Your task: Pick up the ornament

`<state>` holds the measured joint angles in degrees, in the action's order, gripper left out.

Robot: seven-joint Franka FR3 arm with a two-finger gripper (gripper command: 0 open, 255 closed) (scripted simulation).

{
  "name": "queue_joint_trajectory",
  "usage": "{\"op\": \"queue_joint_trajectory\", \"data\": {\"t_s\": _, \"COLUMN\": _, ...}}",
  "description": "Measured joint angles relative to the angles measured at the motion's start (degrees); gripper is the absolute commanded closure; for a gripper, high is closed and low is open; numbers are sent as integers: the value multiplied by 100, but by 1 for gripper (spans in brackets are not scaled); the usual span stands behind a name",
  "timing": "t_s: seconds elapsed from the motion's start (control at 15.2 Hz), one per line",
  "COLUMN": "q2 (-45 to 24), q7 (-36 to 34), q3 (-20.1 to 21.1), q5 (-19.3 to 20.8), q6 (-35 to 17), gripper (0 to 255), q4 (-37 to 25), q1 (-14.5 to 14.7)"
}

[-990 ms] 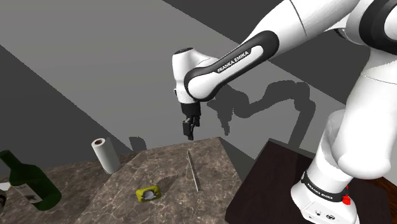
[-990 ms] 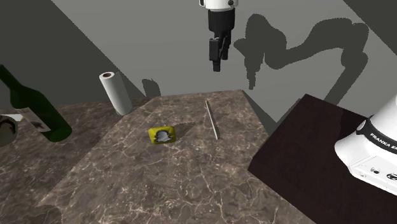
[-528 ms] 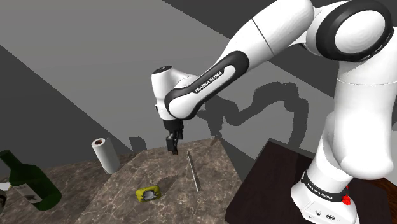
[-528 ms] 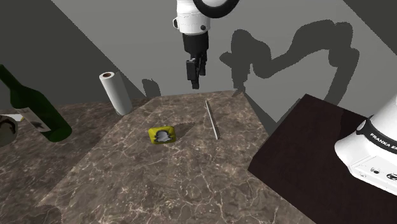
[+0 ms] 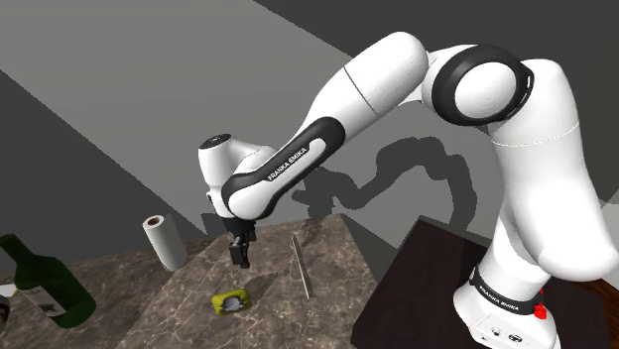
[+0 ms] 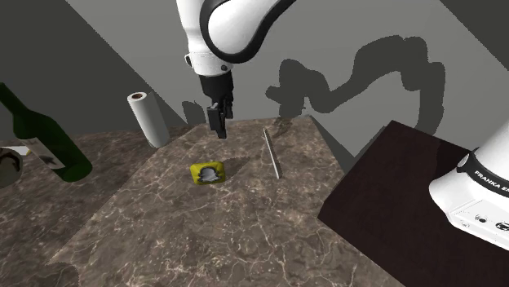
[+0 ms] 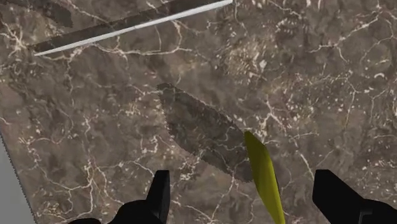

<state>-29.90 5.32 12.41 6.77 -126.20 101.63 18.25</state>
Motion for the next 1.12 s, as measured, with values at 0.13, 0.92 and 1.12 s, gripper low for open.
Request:
{"op": "queue_joint_trajectory", "data": {"t_s": 0.13, "q2": -401, "q7": 46, "q3": 28, "q5": 91, "q6": 4, "gripper": 0, "q4": -399, "q1": 133}}
{"op": "queue_joint_trajectory", "data": {"t_s": 0.92, "q2": -2115, "q7": 299, "q3": 88, "q5": 413, "q6": 142, "gripper": 0, "q4": -2243, "q1": 725}}
{"op": "queue_joint_trajectory", "data": {"t_s": 1.12, "q2": -2275, "q7": 294, "q3": 66, "q5": 434, "q6": 49, "gripper": 0, "q4": -2311, "q1": 747}}
